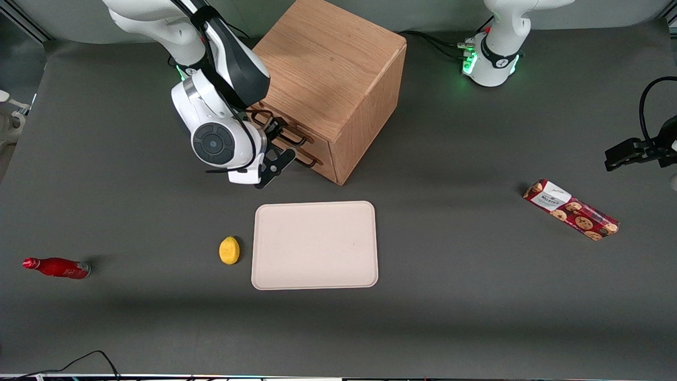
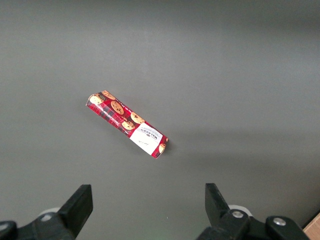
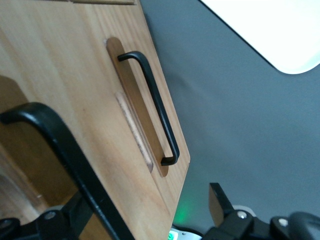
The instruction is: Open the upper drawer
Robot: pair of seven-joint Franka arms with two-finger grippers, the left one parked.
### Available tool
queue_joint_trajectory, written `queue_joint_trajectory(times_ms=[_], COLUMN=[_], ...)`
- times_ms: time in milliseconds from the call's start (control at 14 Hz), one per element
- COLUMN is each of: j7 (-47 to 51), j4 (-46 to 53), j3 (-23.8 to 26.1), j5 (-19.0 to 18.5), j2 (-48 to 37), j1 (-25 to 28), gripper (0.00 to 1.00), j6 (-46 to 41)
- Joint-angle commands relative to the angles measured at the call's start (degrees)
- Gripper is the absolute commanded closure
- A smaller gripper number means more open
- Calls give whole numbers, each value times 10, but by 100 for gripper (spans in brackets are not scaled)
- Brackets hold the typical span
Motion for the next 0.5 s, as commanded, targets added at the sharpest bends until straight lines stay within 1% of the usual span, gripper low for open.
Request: queue_joint_trajectory(times_ms=[0,143,286,429], j7=[-15,-18,-43,-45], j4=[-3,-3,-3,0], j3=[1,1,1,1], j5=[-11,-18,-18,-19], j2=[-1,-1,1,4], j1=[-7,-11,-19,-23], gripper=[0,0,0,0], j6=[10,13,22,24])
